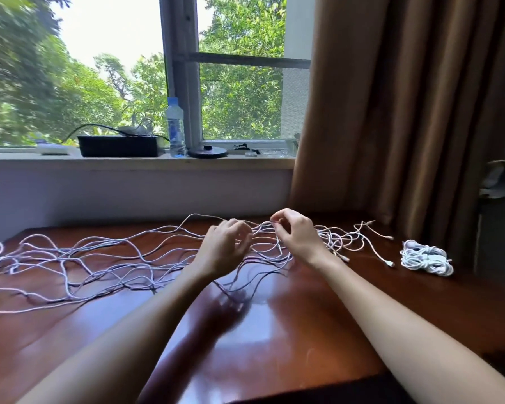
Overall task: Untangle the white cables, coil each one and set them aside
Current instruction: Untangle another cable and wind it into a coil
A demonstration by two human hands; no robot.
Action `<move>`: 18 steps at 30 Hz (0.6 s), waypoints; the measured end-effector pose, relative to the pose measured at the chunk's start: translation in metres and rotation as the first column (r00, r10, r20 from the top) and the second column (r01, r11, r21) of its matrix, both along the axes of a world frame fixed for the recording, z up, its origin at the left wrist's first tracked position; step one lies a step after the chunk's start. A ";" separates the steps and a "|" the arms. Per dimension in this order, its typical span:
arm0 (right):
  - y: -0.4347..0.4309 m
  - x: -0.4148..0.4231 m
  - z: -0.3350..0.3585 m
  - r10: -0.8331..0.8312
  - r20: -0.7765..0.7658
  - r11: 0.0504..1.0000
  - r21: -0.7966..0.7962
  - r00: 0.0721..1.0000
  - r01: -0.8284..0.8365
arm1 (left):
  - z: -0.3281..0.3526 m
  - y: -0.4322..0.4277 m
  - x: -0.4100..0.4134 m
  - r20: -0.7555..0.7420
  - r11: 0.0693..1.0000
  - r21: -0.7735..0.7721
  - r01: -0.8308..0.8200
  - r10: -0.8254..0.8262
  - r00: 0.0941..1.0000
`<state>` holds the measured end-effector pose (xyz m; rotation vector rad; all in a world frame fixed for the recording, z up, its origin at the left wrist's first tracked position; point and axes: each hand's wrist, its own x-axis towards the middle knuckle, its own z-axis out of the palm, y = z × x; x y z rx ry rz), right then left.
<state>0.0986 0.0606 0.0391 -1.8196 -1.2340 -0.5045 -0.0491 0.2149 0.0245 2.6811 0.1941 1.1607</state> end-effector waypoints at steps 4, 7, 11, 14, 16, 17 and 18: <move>0.025 -0.009 -0.001 -0.006 -0.034 1.000 0.005 0.999 0.007 | -0.006 0.011 -0.013 -0.096 1.000 0.004 0.001 -0.001 0.995; 0.041 -0.014 -0.002 0.010 -0.047 1.000 0.000 0.999 -0.010 | -0.013 0.023 -0.018 -0.125 0.998 0.035 -0.054 0.058 0.990; 0.054 -0.019 -0.004 0.038 -0.087 0.999 0.017 0.995 -0.037 | -0.020 0.032 -0.021 -0.130 0.995 0.015 -0.097 0.098 0.987; 0.058 -0.018 -0.010 0.051 -0.135 0.998 0.034 0.990 -0.047 | -0.031 0.036 -0.024 -0.040 0.994 -0.059 -0.093 0.091 0.995; 0.057 -0.018 -0.016 0.068 -0.163 0.998 0.027 0.984 -0.064 | -0.038 0.041 -0.028 0.018 0.991 -0.093 -0.098 0.100 0.995; 0.055 -0.018 -0.018 0.088 -0.179 0.996 0.017 0.980 -0.086 | -0.039 0.043 -0.031 0.035 0.989 -0.106 -0.103 0.107 0.994; 0.054 -0.019 -0.020 0.111 -0.197 0.994 0.011 0.974 -0.111 | -0.038 0.045 -0.034 0.049 0.987 -0.124 -0.106 0.113 0.992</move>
